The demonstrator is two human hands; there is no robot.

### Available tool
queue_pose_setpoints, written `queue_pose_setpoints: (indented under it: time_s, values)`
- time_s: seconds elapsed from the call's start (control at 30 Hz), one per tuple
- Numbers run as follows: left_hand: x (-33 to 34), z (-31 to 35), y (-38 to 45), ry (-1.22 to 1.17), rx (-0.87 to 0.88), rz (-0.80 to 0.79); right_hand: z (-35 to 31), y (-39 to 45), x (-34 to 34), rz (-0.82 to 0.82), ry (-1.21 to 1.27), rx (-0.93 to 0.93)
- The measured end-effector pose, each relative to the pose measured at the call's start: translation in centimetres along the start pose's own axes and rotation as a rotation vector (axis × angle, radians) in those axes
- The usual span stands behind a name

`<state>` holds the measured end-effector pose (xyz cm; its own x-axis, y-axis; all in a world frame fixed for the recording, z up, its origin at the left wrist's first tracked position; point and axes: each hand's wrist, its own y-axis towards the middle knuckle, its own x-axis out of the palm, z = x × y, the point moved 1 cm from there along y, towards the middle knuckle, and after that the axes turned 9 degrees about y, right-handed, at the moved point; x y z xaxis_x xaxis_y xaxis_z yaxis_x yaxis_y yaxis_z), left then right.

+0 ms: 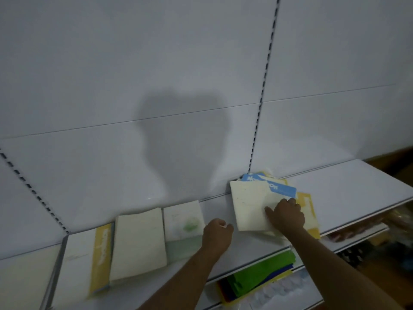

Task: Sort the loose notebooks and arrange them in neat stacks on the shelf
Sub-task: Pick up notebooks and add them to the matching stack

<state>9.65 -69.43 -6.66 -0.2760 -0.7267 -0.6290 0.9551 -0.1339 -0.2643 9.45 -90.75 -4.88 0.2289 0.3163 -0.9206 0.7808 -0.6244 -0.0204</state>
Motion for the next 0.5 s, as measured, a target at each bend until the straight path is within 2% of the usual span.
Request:
queue_pose_setpoints:
  time_s: [0.13, 0.2, 0.33, 0.5]
  values:
    - [3.8, 2.2, 0.7, -0.168, -0.059, -0.136, 0.8, 0.4, 0.1, -0.023, 0.043, -0.075]
    - [4.7, 2.8, 0.6, -0.3, -0.09, -0.115, 0.8, 0.5, 0.1, -0.052, 0.1, -0.063]
    - [4.7, 2.6, 0.5, -0.365, -0.042, -0.063, 0.3, 0.4, 0.1, -0.045, 0.253, 0.013]
    - [0.8, 0.5, -0.1, -0.452, 0.017, 0.036, -3.5, -1.1, 1.0, -0.017, 0.454, 0.015]
